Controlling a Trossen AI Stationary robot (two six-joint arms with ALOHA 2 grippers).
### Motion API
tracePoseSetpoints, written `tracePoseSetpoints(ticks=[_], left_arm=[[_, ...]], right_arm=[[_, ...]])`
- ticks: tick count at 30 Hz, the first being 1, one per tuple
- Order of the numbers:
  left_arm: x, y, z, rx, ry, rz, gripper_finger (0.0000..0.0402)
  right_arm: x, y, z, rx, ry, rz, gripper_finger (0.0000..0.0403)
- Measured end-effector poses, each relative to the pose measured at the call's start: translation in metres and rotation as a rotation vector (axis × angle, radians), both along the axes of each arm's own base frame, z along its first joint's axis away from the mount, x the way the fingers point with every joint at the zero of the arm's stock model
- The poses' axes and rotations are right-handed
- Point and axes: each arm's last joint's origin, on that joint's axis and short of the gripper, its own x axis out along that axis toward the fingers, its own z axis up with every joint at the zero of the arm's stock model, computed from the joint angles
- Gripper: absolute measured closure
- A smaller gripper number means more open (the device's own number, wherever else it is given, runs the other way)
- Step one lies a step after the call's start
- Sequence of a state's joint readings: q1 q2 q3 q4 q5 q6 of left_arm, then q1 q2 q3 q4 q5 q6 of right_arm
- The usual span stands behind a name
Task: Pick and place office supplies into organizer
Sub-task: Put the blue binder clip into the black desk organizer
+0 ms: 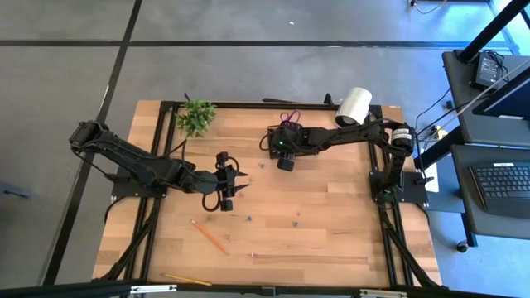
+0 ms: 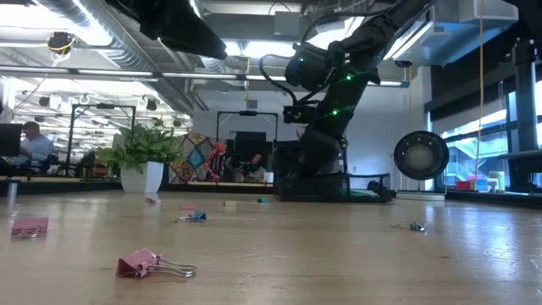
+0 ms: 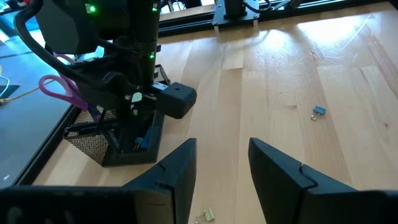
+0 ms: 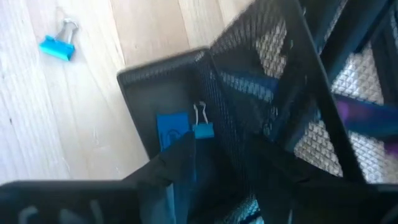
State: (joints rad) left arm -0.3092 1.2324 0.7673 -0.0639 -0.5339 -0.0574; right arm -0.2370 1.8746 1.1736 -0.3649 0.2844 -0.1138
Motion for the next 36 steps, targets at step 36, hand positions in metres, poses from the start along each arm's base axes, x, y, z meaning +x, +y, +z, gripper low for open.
tracePoseSetpoints(ticks=[36], left_arm=[[0.0, 0.0, 0.0, -0.053, -0.016, 0.026, 0.0261]], right_arm=[[-0.022, 0.202, 0.056, 0.6, 0.118, -0.169, 0.026]])
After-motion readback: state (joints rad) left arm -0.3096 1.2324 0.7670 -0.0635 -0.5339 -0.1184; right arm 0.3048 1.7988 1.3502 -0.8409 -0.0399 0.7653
